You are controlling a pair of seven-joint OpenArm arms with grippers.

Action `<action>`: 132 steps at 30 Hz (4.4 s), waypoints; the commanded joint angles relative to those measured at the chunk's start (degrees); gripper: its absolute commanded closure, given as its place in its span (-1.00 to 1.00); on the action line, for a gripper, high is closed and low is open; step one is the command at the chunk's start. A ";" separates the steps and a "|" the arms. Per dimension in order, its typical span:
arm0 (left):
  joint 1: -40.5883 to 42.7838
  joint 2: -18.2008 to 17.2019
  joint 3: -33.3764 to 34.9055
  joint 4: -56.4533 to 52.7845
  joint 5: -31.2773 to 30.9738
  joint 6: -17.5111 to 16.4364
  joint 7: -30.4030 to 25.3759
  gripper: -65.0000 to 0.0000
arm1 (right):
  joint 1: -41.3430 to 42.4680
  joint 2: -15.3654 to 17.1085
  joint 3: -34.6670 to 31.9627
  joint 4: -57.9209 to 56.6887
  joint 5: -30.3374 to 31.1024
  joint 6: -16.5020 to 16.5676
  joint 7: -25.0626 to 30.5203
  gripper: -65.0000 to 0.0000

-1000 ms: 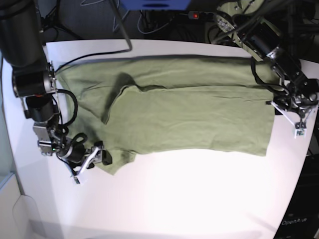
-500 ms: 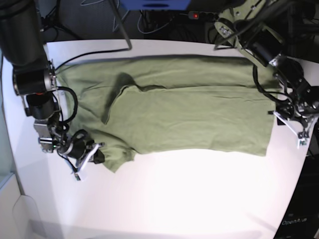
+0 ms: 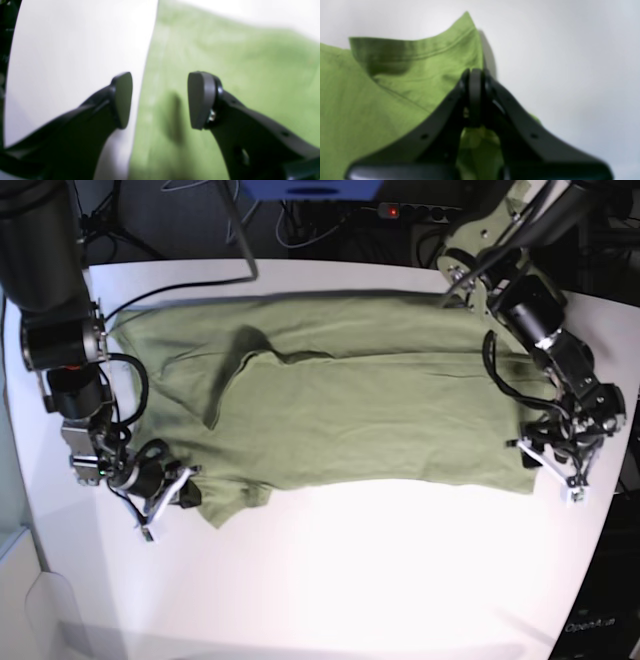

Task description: Fold the T-shirt properly

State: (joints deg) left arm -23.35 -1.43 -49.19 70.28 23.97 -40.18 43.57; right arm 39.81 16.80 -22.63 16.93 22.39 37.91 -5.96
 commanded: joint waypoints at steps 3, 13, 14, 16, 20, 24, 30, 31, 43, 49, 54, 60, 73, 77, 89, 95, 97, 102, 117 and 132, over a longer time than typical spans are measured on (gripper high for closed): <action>-4.38 -1.07 1.58 -4.30 -1.07 0.18 -3.44 -0.11 | 1.81 0.39 0.00 0.61 0.07 0.64 0.29 0.97; -6.84 -1.60 1.41 -7.20 -1.33 0.18 -6.69 -0.40 | 1.81 0.39 0.00 0.61 -0.02 0.64 0.20 0.98; -6.84 -1.87 1.41 -7.56 -1.68 0.18 -6.96 -0.39 | 1.81 0.48 0.00 0.61 -0.02 0.64 0.20 0.98; -6.84 -1.95 1.50 -7.56 -2.91 0.18 -8.01 -0.35 | 1.81 0.48 0.00 0.61 -0.02 0.64 0.20 0.98; -6.84 -2.04 1.50 -7.64 -4.58 0.18 -8.10 -0.33 | 1.81 0.48 0.00 0.61 -0.02 0.64 0.20 0.98; -6.58 -2.22 1.50 -8.35 -4.93 2.95 -8.36 -0.33 | 1.81 0.48 0.00 0.61 -0.02 0.64 0.20 0.98; -5.00 -3.27 1.76 -8.70 -4.67 6.38 -8.71 -0.33 | 1.81 0.48 0.00 0.61 -0.02 0.64 0.20 0.98; -5.00 -3.71 1.76 -8.87 -4.85 7.17 -8.80 -0.33 | 1.81 0.48 0.00 0.61 -0.02 0.64 0.20 0.98; -5.96 -7.49 3.69 -23.03 -4.76 12.36 -19.18 -0.33 | 1.73 0.48 0.00 0.61 -0.02 0.64 0.20 0.98; -6.14 -7.32 6.77 -25.67 -4.76 12.54 -21.29 -0.33 | 1.73 0.48 -0.09 0.61 -0.02 0.64 0.20 0.98; -7.72 -7.32 6.68 -25.75 -4.85 12.54 -21.20 -0.33 | 1.73 0.48 -0.09 0.61 -0.02 0.64 0.20 0.98; -7.99 -7.32 6.51 -25.84 -4.85 12.54 -21.11 0.10 | 1.73 0.57 -0.09 0.61 -0.02 0.64 0.20 0.98; -7.99 -7.32 6.42 -25.05 -4.49 12.54 -20.76 0.73 | 1.73 0.57 -0.09 0.61 -0.02 0.64 0.20 0.98; -7.99 -7.58 6.42 -25.05 -4.49 12.54 -20.76 0.71 | 1.73 0.57 -0.09 0.61 -0.02 0.64 0.20 0.98; -7.99 -8.63 6.33 -25.67 -4.85 12.54 -21.37 -0.08 | 1.73 0.57 -0.09 0.52 -0.02 0.64 0.20 0.98; -7.99 -8.55 6.33 -25.75 -4.85 15.70 -21.46 -0.09 | 1.73 0.57 -0.09 0.52 -0.02 0.64 0.20 0.98; -7.99 -8.63 6.51 -25.84 -4.85 16.49 -21.46 -0.10 | 1.73 0.57 -0.09 0.52 -0.02 0.64 0.20 0.98; -7.99 -8.63 6.86 -26.37 -4.85 16.40 -21.46 -0.10 | 1.64 0.57 -0.09 0.52 -0.02 0.64 0.20 0.98; -8.07 -8.63 6.77 -33.40 -4.76 16.67 -25.42 0.16 | 1.64 1.27 0.00 0.43 -0.02 0.64 0.11 0.98; -8.07 -8.63 6.86 -32.87 -4.32 16.76 -25.24 0.93 | 1.90 1.53 -0.09 0.70 -0.02 0.73 0.55 0.98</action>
State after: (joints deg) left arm -30.00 -9.65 -42.57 36.75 19.44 -23.33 17.69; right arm 39.81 17.47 -22.79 16.88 22.39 37.93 -5.98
